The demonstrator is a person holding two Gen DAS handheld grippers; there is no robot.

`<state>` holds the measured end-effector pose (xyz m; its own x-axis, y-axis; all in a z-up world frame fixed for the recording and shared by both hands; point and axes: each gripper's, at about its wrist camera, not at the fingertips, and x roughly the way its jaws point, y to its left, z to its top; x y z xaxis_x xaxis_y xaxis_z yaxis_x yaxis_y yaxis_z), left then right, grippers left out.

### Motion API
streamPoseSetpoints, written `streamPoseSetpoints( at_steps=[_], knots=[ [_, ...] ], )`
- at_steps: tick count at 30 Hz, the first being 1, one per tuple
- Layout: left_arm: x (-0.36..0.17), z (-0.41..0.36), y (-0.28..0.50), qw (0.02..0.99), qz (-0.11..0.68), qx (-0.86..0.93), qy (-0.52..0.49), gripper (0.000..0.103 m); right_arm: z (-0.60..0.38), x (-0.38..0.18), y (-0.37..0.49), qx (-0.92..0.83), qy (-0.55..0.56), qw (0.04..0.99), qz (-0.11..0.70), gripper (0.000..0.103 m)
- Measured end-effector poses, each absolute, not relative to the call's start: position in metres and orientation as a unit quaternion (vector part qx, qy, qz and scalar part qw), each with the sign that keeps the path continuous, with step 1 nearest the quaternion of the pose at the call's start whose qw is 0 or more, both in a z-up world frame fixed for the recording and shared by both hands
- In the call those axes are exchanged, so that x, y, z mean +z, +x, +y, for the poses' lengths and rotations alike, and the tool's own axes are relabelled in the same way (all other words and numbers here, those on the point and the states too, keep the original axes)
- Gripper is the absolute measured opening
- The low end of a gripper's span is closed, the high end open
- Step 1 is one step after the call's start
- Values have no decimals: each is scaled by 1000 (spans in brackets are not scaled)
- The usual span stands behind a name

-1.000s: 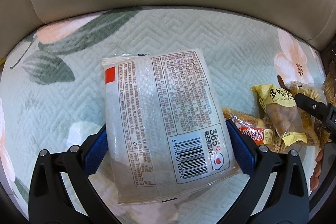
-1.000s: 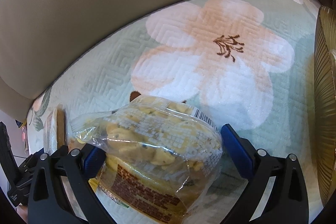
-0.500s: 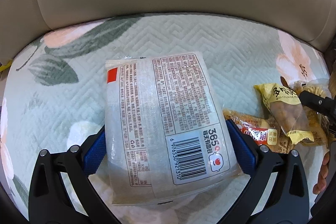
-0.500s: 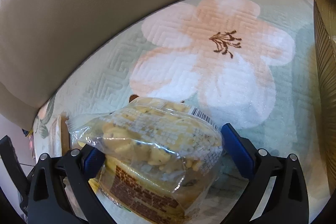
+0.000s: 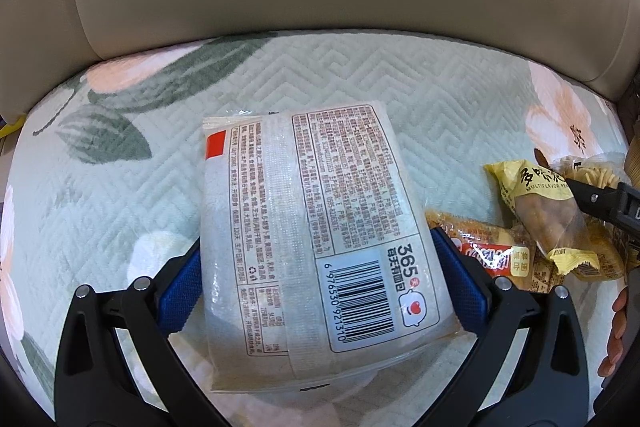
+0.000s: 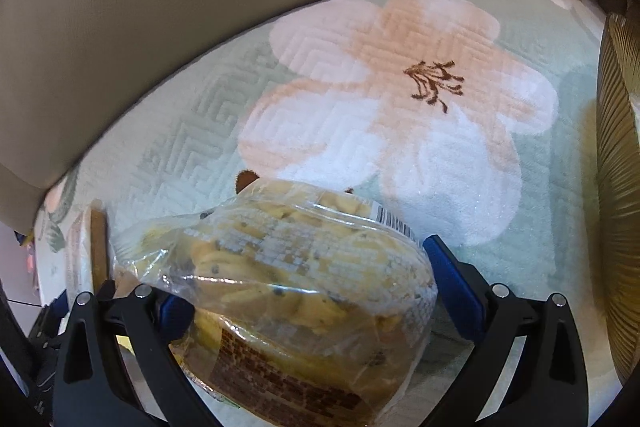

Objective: Organize snacks
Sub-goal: 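Grasp another white bread packet with the left tool while the right tool grasps a clear cracker bag, then lift and carry both held packets over the gold plate with both tools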

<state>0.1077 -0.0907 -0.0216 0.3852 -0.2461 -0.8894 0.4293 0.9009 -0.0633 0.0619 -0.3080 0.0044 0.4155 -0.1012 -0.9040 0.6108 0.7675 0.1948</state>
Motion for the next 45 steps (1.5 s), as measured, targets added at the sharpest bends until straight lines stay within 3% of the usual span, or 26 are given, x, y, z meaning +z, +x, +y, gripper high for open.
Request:
streamPoseSetpoints(
  at_steps=[10,28,31,32,34,36,37,45],
  knots=[
    [-22,-91,105,830,511,-203,91,100,-279,4,87,-237,194,801,515,98],
    [-20,-94,115,817,527,-214,97,100,-291,5,80,-215,193,806,516,98],
    [-16,-96,118,819,520,-217,111,86,-290,5,81,-213,185,810,514,98],
    [-15,-99,117,819,515,-221,121,79,-290,6,81,-214,181,812,511,94],
    [-13,-105,117,823,504,-223,139,76,-288,11,79,-214,178,821,499,74],
    [-12,-105,121,823,504,-227,133,75,-288,15,78,-210,182,826,490,41],
    [-12,-104,124,823,506,-226,124,74,-288,17,78,-205,185,829,487,35],
    [-9,-99,135,829,501,-224,108,73,-293,30,71,-199,192,847,454,24]
  ],
)
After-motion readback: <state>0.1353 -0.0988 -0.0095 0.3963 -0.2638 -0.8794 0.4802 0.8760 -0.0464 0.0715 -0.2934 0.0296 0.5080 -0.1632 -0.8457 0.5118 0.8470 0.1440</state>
